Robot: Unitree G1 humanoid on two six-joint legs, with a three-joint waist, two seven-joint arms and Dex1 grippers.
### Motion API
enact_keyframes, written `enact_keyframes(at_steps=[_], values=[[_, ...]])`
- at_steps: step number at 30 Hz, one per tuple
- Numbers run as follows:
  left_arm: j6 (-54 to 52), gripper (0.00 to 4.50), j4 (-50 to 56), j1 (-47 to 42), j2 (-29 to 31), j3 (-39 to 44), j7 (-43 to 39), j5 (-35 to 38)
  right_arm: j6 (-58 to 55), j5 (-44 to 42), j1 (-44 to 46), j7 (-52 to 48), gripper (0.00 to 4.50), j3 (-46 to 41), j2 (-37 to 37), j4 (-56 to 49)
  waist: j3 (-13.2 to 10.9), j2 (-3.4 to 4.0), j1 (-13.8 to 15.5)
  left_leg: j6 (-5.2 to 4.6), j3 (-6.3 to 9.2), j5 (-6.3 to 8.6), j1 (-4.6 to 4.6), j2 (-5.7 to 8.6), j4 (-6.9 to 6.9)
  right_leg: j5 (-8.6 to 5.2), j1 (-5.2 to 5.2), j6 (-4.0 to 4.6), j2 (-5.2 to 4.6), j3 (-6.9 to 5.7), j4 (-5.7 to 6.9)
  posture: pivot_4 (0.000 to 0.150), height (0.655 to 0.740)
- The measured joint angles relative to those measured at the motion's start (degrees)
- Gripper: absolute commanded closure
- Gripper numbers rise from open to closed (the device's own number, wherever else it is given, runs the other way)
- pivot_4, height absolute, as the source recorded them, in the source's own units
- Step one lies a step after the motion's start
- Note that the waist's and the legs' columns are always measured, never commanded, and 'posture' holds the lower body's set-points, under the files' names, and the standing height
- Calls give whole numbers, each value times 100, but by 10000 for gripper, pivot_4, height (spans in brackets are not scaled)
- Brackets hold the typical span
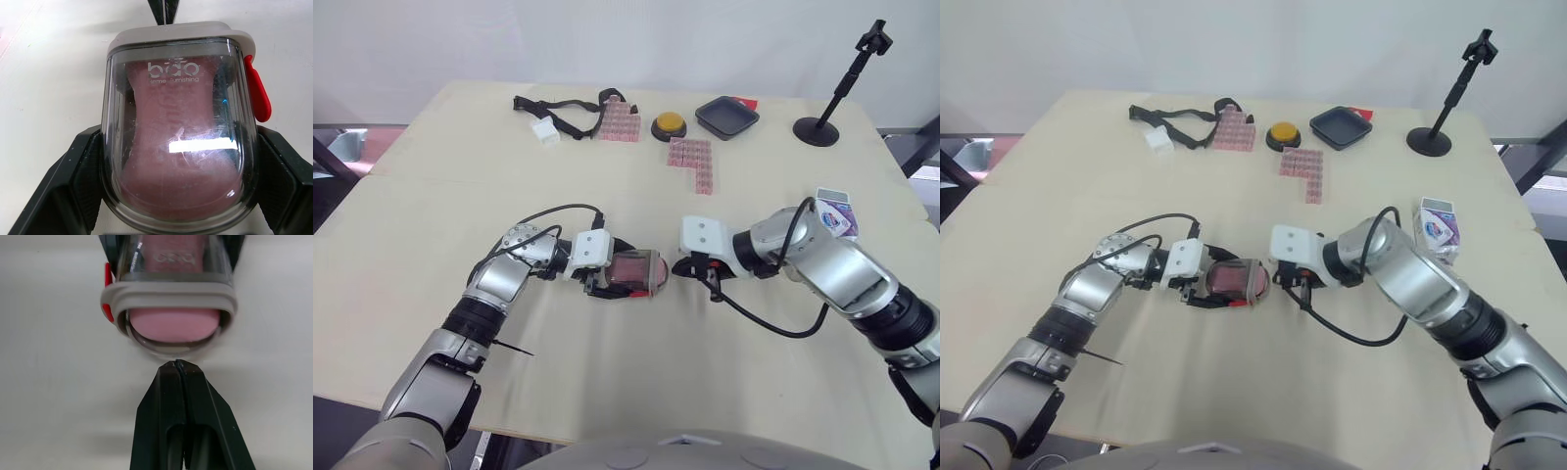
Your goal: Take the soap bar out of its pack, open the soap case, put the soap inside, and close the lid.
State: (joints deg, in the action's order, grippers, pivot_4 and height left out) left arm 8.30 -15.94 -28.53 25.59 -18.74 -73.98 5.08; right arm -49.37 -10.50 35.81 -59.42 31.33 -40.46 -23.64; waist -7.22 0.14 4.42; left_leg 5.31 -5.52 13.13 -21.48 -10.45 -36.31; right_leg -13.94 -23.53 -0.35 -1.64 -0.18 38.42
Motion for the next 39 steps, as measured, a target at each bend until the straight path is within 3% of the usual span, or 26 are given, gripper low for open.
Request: enact_keyframes(at_steps=[16,25,30,35,39], values=[[-18,10205,-6,0,-2,2,92,-24,133,128,159,-27,44908,81,135,192,0,0,6,1,0,0,-1,1,0,0,0,0,0,0,0,1500,7287],[522,10205,-282,-63,180,122,75,-12,45,-491,-614,-341,44908,-1327,-822,290,0,-1,11,1,0,1,0,2,3,1,3,-1,3,2,-5,1500,7287],[613,10205,-341,-69,81,213,102,105,-87,-955,-862,-421,30967,-1615,-717,119,0,0,-10,1,-1,1,2,-1,2,0,3,0,5,3,-2,1500,7287],[714,10205,-444,-77,49,193,122,35,88,-870,-866,-337,30967,-1502,-734,43,0,0,12,0,-1,0,1,-1,1,0,2,1,0,2,-3,1500,7287],[742,10205,-543,-104,67,170,49,-65,394,-445,-866,-307,30967,-1357,-1150,447,0,0,22,-1,-1,0,-2,1,2,0,2,1,-2,2,-6,1500,7287]])
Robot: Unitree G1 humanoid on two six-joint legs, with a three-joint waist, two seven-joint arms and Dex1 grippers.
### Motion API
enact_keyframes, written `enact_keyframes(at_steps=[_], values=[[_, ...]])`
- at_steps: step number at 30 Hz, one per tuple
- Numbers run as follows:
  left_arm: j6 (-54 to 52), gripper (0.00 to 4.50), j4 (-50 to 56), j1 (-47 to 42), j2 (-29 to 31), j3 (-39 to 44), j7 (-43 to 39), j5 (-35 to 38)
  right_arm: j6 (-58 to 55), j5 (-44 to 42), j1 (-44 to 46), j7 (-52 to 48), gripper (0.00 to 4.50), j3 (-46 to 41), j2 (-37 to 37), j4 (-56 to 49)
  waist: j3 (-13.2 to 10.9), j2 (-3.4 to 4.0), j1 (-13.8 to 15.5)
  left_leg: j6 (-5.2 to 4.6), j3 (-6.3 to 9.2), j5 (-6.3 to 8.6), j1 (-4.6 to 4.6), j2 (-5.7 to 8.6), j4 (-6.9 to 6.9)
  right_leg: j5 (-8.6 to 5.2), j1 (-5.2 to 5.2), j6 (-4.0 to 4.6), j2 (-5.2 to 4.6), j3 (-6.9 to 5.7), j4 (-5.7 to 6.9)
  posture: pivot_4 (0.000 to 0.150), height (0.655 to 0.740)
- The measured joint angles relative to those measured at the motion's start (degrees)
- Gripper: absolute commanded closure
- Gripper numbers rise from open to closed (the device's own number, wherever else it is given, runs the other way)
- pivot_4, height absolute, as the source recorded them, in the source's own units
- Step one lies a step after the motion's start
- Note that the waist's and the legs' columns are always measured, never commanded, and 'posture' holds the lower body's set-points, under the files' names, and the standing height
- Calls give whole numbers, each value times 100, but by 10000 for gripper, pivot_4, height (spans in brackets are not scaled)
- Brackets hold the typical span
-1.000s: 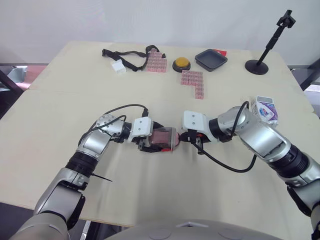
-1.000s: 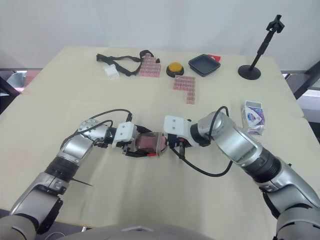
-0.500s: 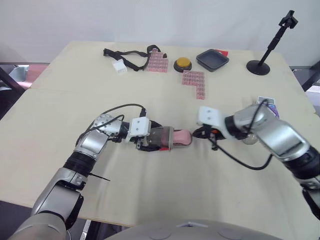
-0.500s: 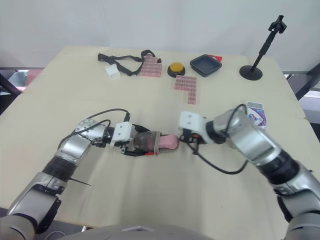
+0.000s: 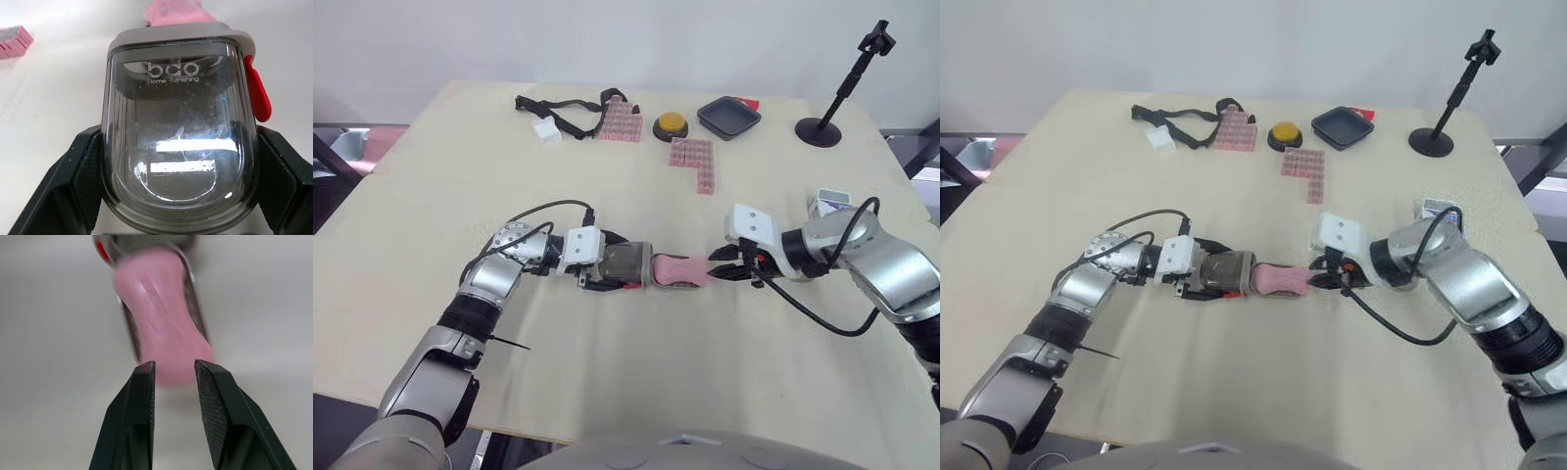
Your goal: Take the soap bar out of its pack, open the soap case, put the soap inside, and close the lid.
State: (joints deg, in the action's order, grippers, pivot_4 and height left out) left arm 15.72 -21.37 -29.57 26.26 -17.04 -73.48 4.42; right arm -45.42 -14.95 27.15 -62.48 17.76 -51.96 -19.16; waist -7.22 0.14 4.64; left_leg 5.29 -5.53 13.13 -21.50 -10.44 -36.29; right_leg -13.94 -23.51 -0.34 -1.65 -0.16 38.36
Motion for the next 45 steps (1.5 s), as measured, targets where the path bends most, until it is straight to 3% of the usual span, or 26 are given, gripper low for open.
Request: enact_keyframes(at_steps=[5,10,17,30,45], values=[[65,10205,-33,-74,-10,-125,-42,-99,211,302,1,-8,30967,6,-217,486,0,0,-19,0,0,0,1,-2,1,0,0,1,2,0,2,1500,7287],[69,10205,-28,-90,-19,-167,-23,-116,313,356,-6,-70,44744,57,-171,495,0,0,-17,-1,0,0,2,-3,0,-1,0,1,2,0,4,1500,7287],[49,10205,-8,-89,-18,-196,24,-125,410,545,-277,-24,44744,515,47,226,0,1,-9,-3,-1,0,2,-2,-1,-1,-2,2,-1,0,4,1500,7287],[-114,10205,77,-85,-11,-222,48,-187,579,1104,-6,37,44744,826,552,242,7,-5,-147,-8,-2,-6,15,-6,0,-10,2,38,2,1,19,1500,7287],[-260,10205,218,-48,-23,-237,105,-213,232,1071,206,-294,44744,1074,839,64,5,-2,-135,-8,-3,-6,10,-7,0,2,0,17,2,0,13,1500,7287]])
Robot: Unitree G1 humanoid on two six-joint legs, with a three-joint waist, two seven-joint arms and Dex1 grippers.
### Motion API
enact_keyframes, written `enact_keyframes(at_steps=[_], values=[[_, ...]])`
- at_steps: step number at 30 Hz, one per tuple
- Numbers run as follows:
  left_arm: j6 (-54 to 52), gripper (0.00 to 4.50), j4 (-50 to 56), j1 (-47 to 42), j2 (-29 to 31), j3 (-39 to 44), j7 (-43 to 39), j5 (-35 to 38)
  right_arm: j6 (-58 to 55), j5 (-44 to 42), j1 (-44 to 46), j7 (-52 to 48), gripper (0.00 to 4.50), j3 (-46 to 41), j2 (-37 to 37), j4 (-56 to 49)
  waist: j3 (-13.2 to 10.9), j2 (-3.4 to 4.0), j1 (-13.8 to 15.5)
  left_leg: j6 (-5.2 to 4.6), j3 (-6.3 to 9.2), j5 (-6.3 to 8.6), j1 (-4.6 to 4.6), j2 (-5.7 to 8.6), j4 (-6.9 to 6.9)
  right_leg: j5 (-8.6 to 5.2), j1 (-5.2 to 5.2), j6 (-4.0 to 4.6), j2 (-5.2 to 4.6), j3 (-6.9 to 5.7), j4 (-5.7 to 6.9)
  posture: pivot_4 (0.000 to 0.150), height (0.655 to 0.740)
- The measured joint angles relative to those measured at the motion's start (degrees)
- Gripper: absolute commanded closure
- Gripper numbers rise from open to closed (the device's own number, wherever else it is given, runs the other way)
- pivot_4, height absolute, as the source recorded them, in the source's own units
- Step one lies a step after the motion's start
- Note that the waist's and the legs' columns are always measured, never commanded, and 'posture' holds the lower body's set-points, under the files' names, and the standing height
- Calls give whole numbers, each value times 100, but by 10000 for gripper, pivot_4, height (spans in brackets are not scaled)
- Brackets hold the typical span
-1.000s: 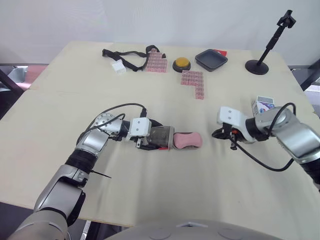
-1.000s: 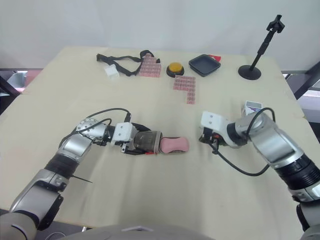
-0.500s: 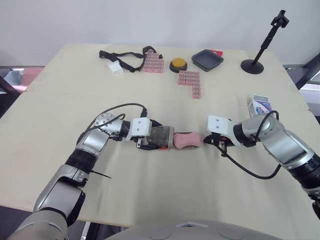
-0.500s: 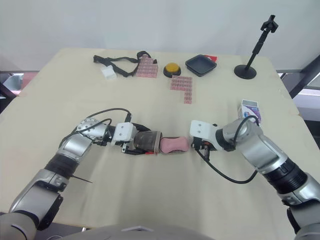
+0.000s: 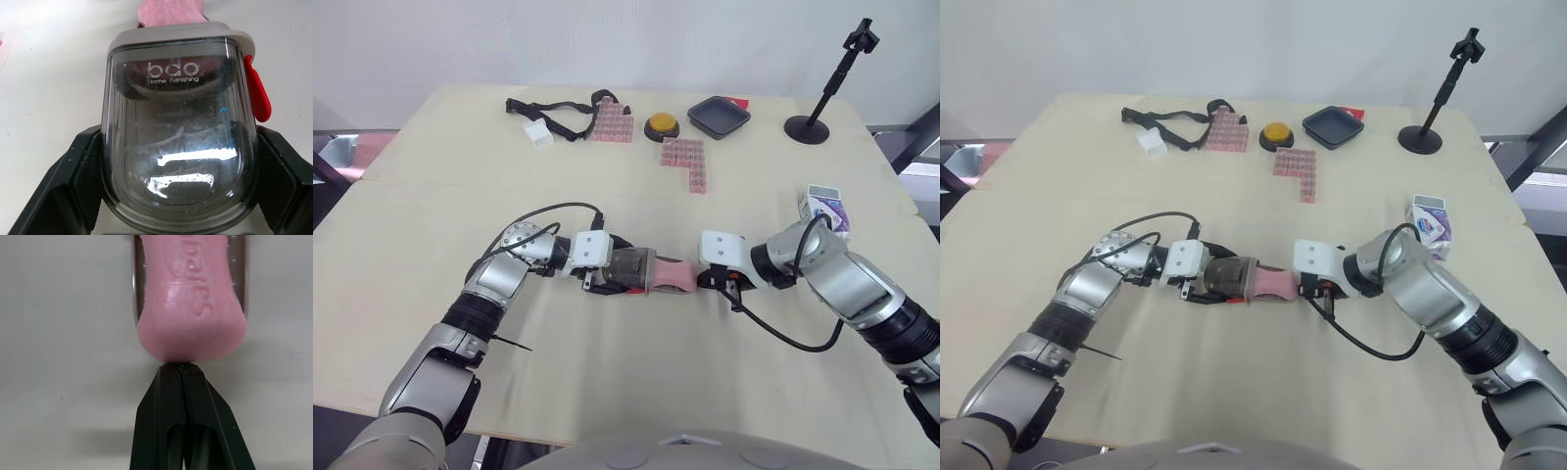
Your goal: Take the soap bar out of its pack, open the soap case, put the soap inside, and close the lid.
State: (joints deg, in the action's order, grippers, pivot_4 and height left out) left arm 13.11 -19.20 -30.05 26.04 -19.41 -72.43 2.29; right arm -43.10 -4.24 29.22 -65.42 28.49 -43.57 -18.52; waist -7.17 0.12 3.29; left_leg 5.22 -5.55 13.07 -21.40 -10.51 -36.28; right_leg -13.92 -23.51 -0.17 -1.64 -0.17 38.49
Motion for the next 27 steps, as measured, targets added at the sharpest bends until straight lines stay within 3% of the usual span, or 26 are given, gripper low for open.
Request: enact_keyframes(at_steps=[27], values=[[-51,10205,72,77,-54,26,142,14,-54,69,566,177,44744,268,967,359,-1,2,53,3,-1,-1,-1,2,0,3,-1,-5,-1,0,1,1500,7287]])
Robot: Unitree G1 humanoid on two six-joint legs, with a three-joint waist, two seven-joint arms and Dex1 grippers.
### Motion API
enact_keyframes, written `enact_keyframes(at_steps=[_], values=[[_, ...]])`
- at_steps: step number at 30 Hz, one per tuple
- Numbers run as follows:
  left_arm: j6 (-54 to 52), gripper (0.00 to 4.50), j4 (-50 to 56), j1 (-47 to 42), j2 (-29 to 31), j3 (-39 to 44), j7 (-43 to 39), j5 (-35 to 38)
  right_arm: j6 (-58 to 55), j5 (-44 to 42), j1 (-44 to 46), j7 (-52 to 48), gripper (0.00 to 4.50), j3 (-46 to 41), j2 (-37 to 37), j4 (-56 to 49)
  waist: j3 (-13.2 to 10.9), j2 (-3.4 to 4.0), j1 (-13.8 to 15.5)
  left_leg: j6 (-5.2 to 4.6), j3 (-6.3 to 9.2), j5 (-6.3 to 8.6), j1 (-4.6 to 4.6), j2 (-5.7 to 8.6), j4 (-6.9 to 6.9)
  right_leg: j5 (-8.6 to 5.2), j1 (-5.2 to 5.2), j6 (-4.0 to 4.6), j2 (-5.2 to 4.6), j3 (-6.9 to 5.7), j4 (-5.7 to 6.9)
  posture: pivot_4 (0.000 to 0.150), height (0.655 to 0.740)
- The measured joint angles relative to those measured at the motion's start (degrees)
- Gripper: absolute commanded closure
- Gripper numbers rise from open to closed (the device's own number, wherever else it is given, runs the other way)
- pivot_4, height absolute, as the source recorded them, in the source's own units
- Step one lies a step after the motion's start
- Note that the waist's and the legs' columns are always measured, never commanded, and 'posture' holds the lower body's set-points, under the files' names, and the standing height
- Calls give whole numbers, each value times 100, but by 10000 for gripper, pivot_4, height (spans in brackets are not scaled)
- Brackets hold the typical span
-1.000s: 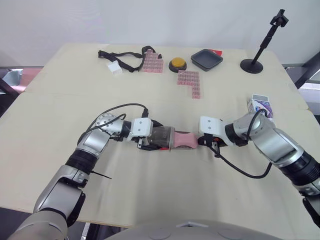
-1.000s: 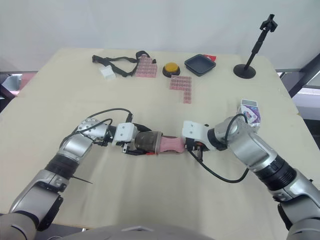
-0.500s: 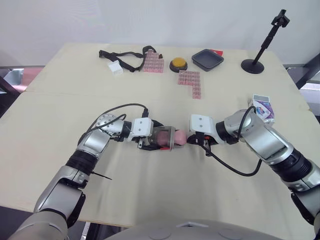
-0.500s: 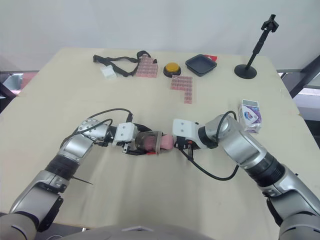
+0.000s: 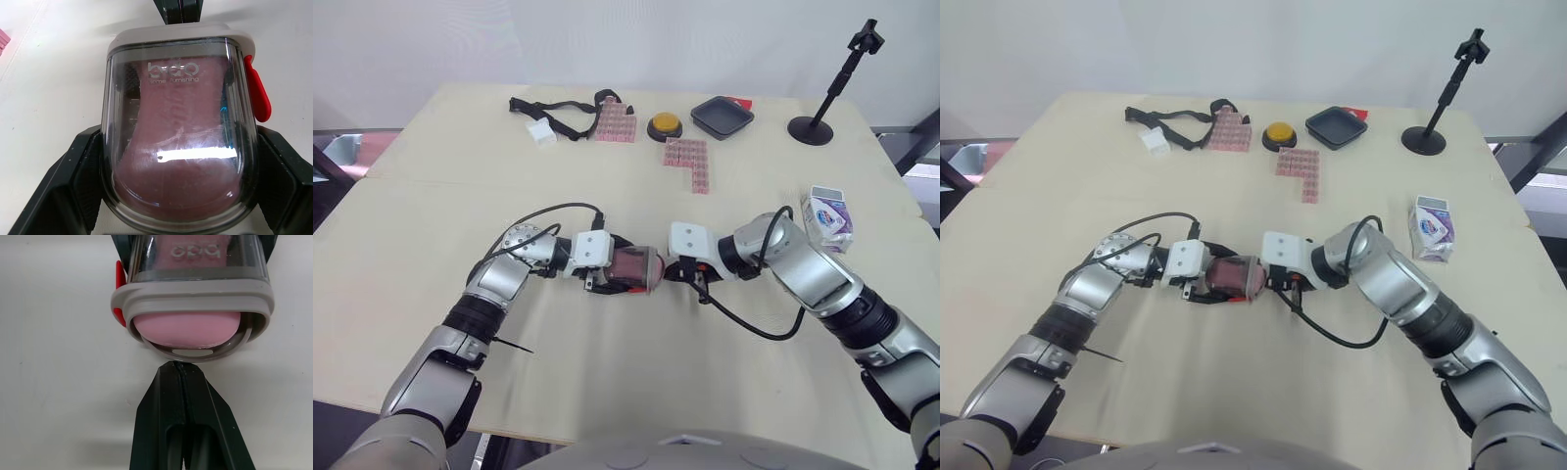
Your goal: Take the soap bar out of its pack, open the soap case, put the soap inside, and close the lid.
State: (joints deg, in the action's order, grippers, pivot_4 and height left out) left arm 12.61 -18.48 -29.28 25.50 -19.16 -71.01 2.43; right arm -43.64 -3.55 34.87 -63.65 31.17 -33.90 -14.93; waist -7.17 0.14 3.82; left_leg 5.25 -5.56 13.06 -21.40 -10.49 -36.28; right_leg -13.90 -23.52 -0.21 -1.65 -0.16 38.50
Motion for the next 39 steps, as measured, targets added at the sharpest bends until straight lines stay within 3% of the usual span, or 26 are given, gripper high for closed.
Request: enact_keyframes(at_steps=[8,16,21,26,30,39], values=[[50,10205,37,43,5,3,-13,30,128,-31,-13,-61,44744,-65,-302,-25,-1,1,34,1,0,1,-4,1,1,1,0,-2,0,-1,-8,1500,7287],[556,10205,-213,56,102,282,-4,253,-11,-574,-627,-217,44744,-1124,-1148,-213,-2,0,49,5,0,3,-5,0,3,1,0,-3,6,0,-11,1500,7287],[863,10205,-22,222,-210,561,219,673,-1607,-1881,-837,-252,29536,-2068,-1046,-683,-3,2,71,4,0,4,-6,-1,2,1,0,-2,5,1,-13,1500,7287],[926,10205,627,621,-566,706,740,863,-3993,-3380,-792,139,12100,-3339,-360,-1046,-3,2,81,4,0,3,-5,-4,2,1,0,-1,6,0,-13,1500,7287],[1035,10205,841,823,-683,736,1070,846,-4747,-4037,-715,616,366,-3726,-221,-942,-2,4,84,4,0,3,-5,-2,1,0,1,0,3,0,-13,1500,7287],[1202,10205,987,957,-814,620,1518,542,-4841,-5291,-352,2510,366,-4070,236,-454,-3,5,67,10,0,0,-3,0,5,0,0,-1,6,1,-15,1500,7287]])
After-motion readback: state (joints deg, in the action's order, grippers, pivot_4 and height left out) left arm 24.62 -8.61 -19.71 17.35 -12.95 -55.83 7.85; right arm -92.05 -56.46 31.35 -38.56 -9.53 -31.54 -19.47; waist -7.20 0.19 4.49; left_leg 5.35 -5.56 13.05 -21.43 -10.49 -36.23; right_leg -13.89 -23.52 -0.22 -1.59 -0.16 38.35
